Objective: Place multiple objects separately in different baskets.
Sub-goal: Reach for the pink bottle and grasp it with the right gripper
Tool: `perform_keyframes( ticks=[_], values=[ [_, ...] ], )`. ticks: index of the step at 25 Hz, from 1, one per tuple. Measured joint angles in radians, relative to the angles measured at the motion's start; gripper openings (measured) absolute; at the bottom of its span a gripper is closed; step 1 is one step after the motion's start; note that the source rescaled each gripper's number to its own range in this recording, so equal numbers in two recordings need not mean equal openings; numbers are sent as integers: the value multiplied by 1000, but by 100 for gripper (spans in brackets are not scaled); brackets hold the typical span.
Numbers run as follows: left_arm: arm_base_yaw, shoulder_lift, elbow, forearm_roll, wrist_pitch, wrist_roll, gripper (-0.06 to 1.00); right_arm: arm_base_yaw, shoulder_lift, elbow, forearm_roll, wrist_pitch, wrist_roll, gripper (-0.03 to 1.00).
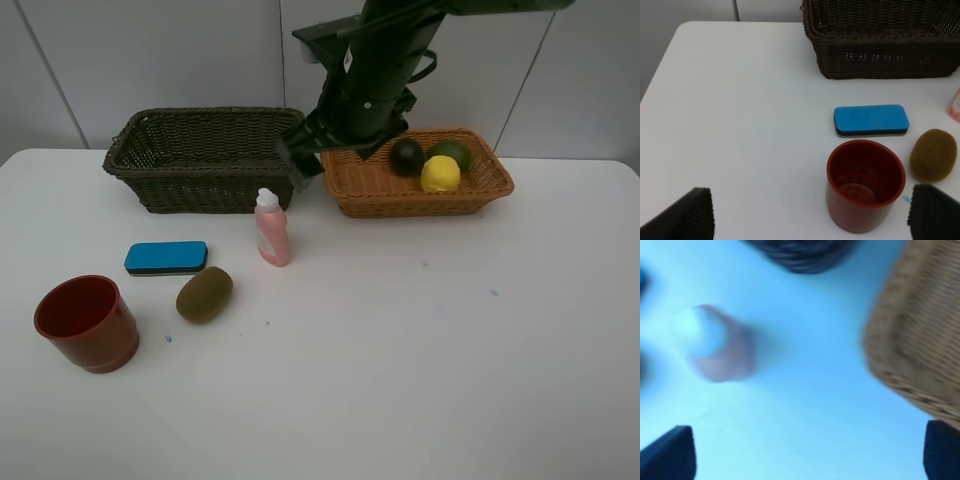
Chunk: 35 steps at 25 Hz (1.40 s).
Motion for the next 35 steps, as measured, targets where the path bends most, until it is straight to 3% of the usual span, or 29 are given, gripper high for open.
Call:
perform_keyframes(
  ticks=[9,16,29,35],
  values=[
    [0,0,0,0,0,0,100,96,6,0,27,-32,-45,96],
    [0,0,0,0,0,0,100,101,70,0,32,-43,-90,94],
    [0,0,0,0,0,0,100,101,169,-1,31,-196,-101,94],
    [0,0,0,0,0,0,100,101,238,-78,24,-210,-101,92]
  ],
)
